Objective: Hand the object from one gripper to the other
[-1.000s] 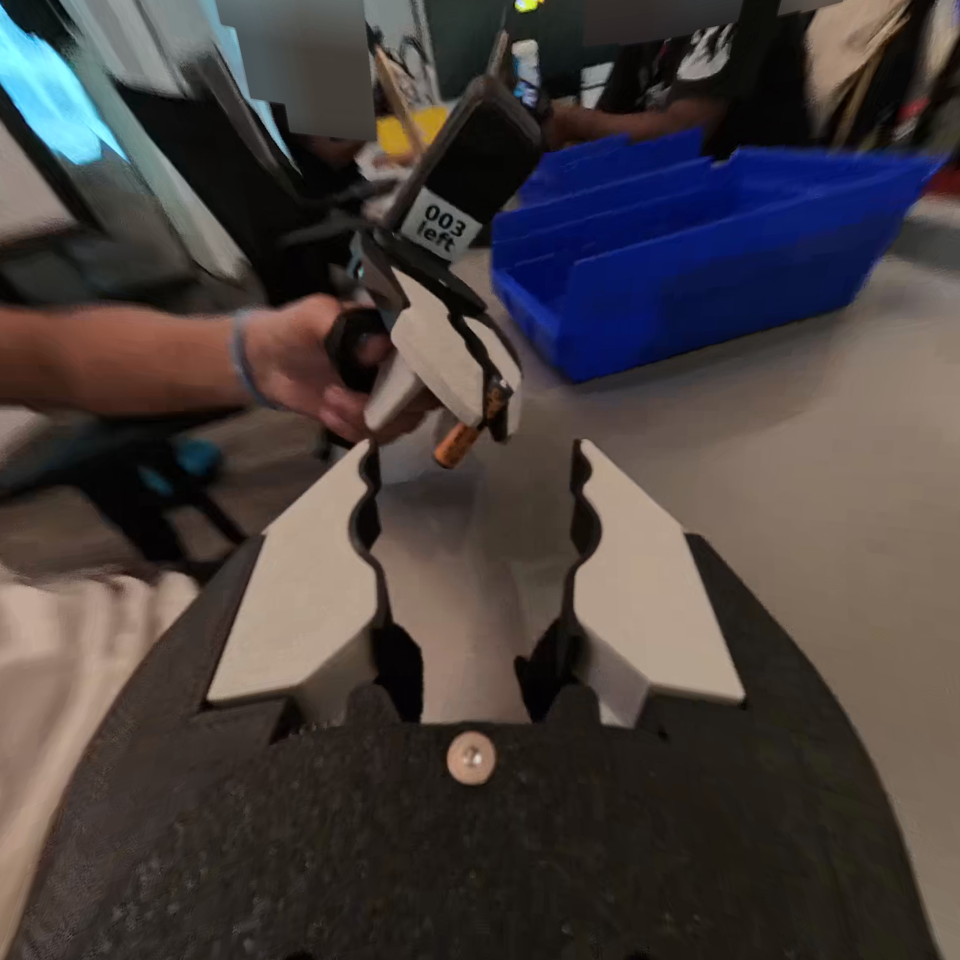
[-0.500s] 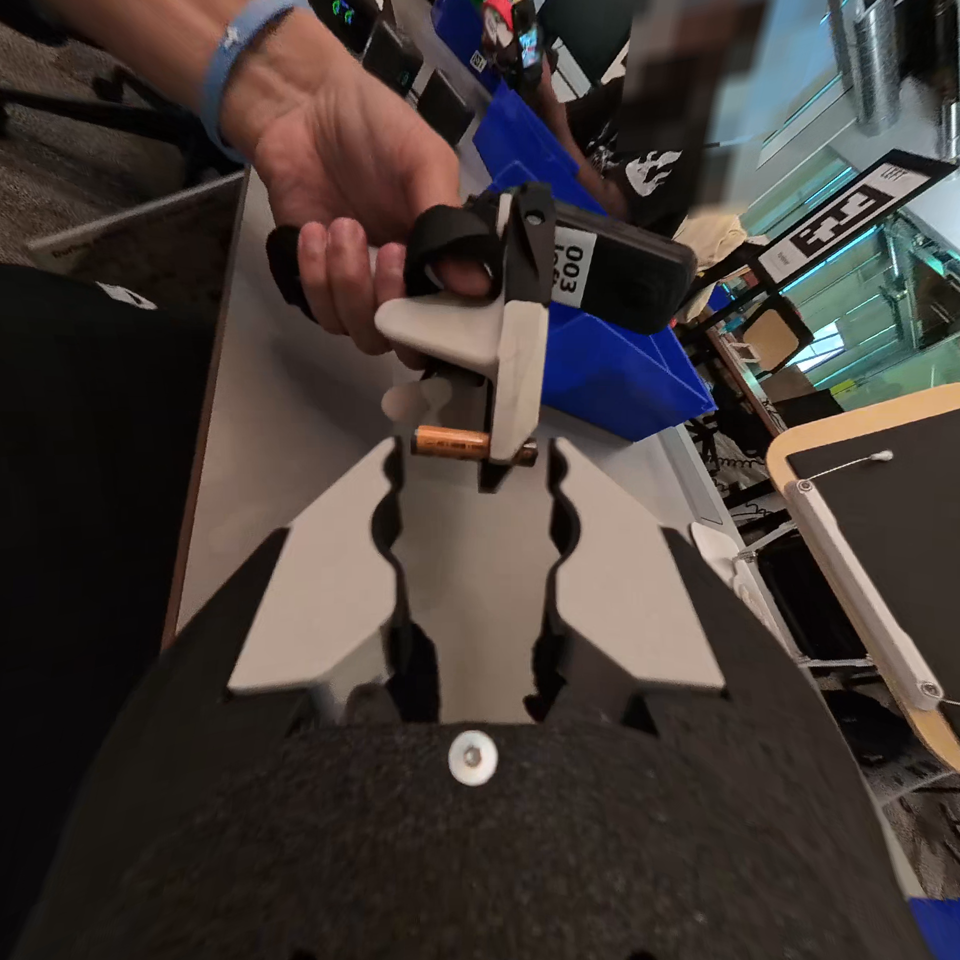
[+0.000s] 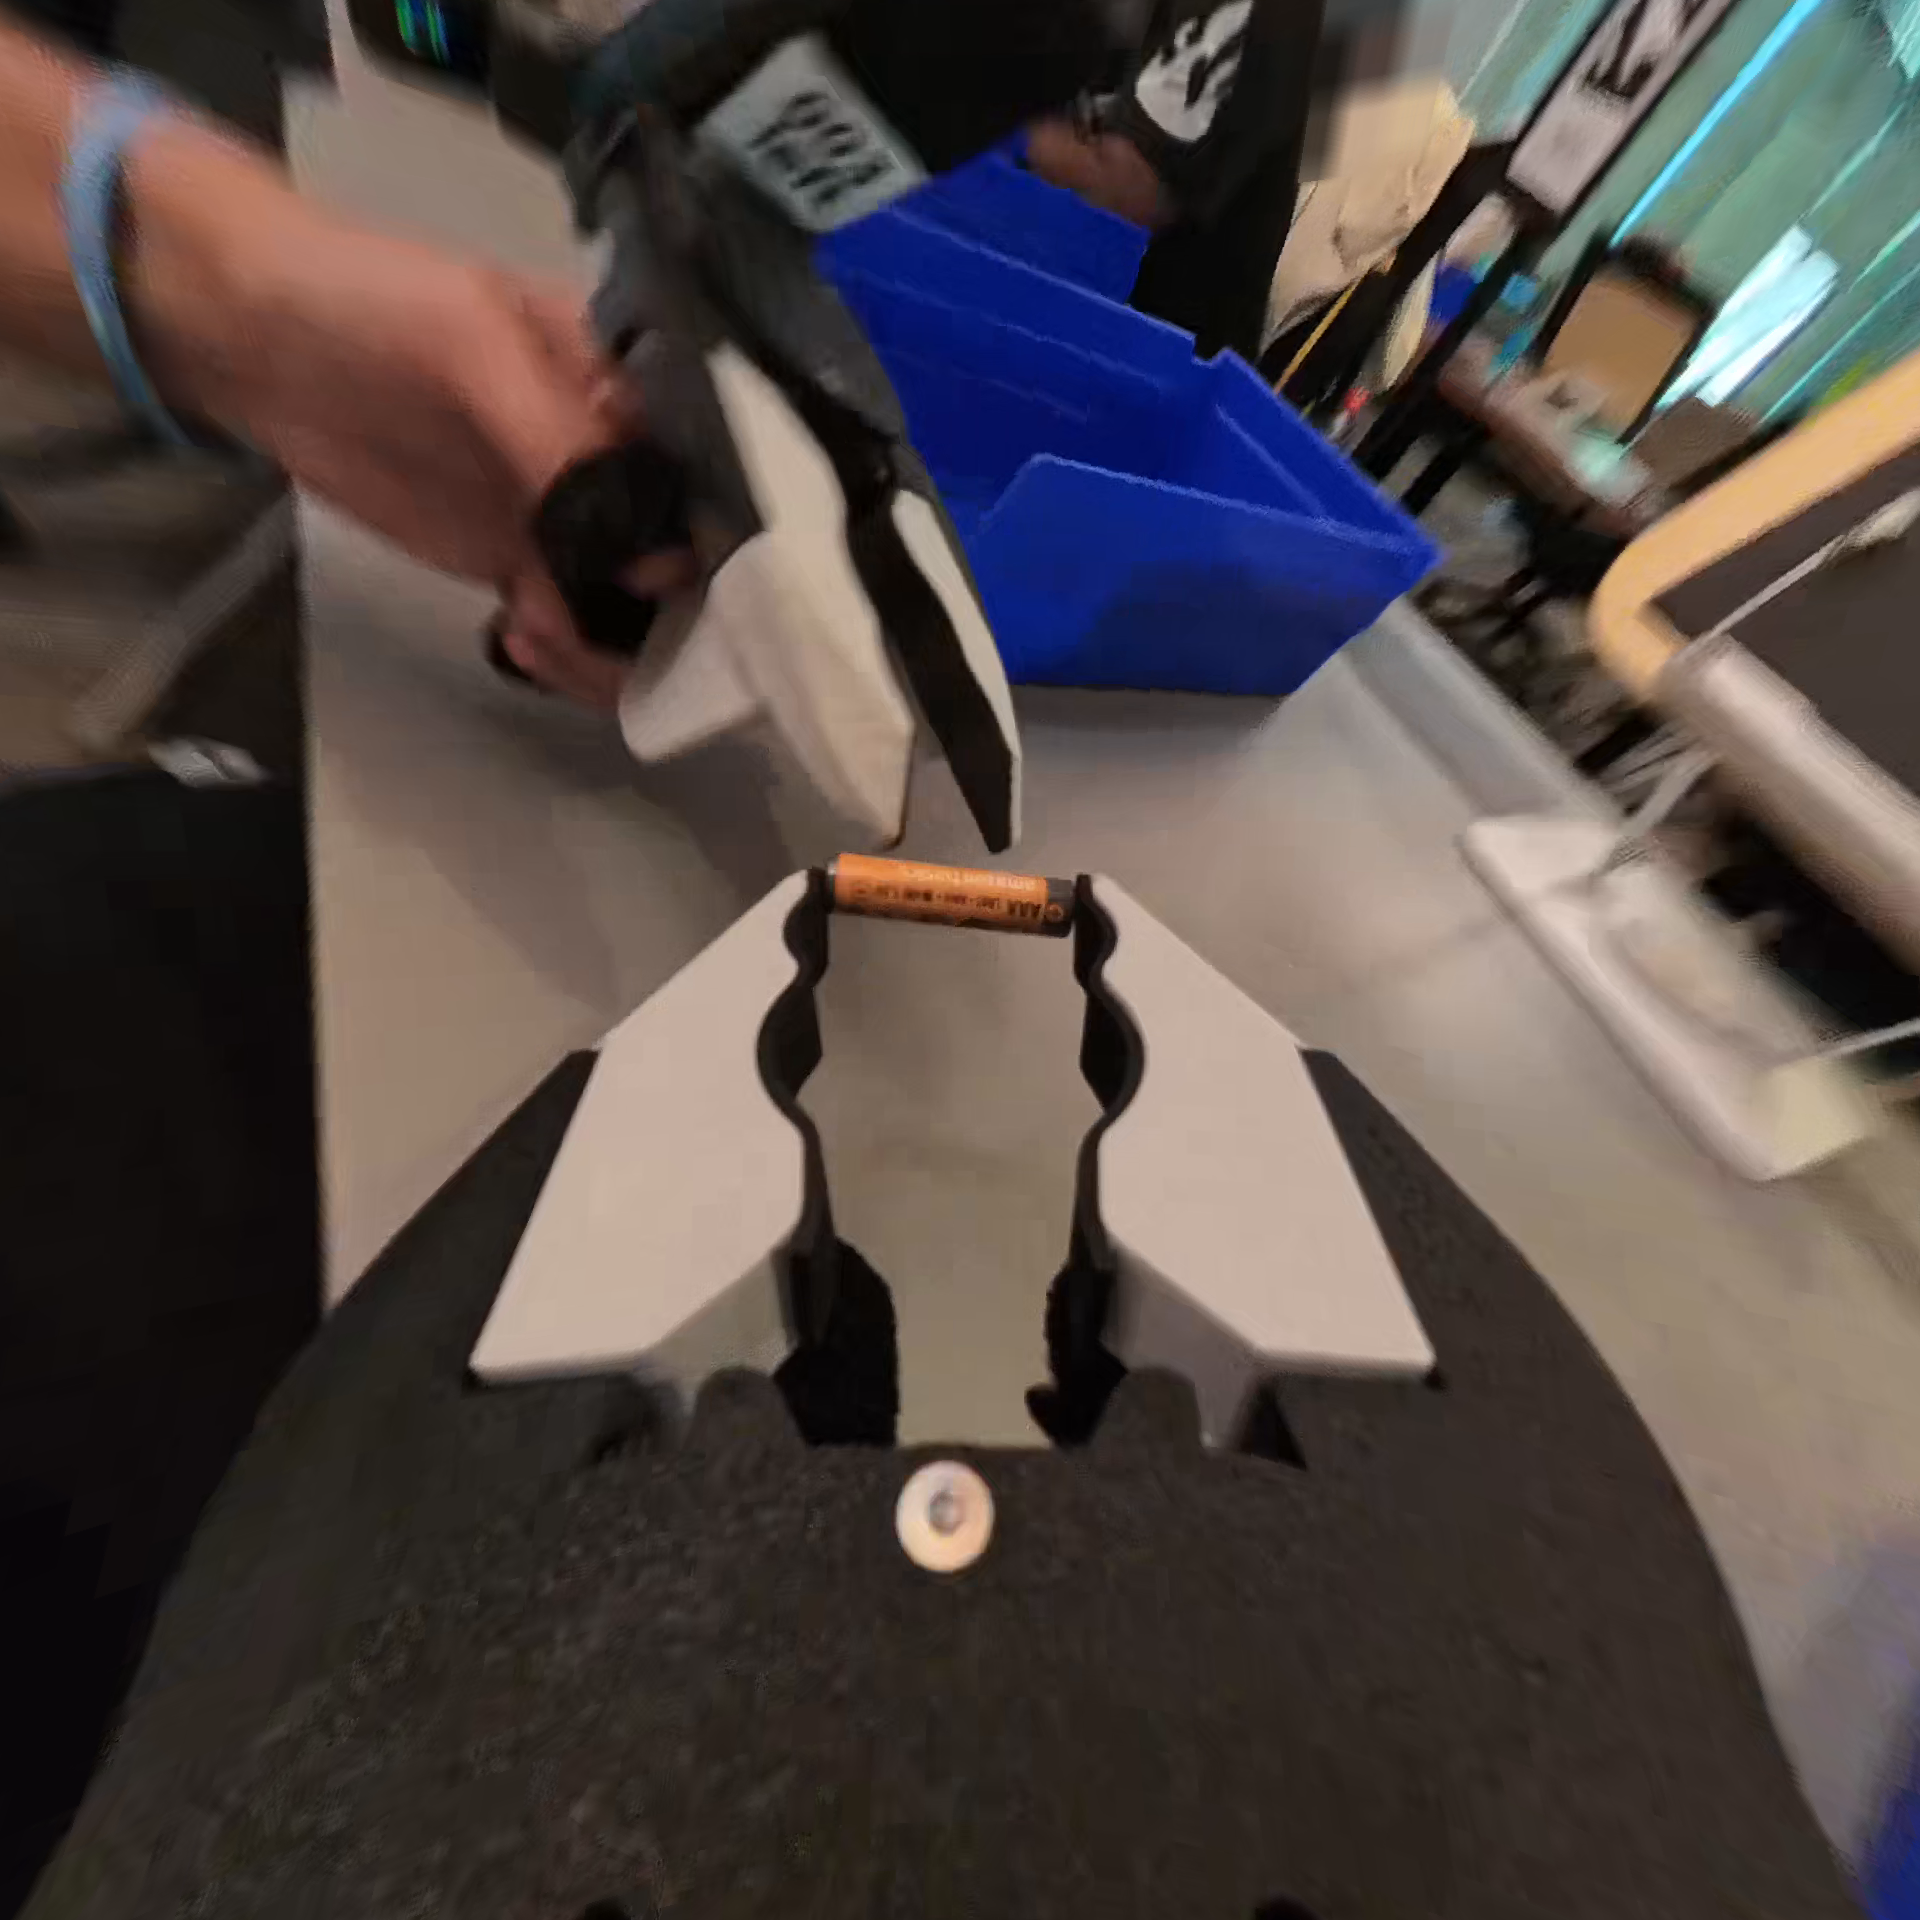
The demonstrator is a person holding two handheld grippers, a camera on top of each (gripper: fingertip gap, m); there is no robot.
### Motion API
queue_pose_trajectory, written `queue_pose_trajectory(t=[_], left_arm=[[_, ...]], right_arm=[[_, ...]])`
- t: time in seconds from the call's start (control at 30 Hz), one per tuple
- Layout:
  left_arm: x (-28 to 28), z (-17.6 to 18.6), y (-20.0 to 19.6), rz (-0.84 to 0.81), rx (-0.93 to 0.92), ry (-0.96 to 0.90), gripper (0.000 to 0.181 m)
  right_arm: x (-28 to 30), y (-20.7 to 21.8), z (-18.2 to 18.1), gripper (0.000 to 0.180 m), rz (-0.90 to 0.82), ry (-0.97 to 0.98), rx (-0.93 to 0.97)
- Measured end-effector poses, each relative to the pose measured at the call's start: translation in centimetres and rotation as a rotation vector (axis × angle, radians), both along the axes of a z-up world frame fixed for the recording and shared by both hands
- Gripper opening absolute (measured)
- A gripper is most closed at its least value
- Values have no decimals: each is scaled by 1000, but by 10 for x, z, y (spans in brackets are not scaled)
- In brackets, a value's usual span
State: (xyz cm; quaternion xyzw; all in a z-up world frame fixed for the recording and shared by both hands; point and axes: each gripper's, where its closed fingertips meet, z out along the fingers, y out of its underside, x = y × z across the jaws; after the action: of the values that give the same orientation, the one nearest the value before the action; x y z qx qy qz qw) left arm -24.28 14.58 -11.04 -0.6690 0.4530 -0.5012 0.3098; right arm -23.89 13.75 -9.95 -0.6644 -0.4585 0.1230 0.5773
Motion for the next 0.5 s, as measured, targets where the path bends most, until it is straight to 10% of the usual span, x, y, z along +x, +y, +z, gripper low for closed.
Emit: queue_pose_trajectory(t=[0.2, 0.5], left_arm=[[6, -3, -11, -20, 556, 108, 58], [15, 27, -39, -72, 664, -19, 30]], right_arm=[[-2, -6, 19, 47, 231, 677, -780], [-19, -32, 11, 47, 468, 843, -1285]])
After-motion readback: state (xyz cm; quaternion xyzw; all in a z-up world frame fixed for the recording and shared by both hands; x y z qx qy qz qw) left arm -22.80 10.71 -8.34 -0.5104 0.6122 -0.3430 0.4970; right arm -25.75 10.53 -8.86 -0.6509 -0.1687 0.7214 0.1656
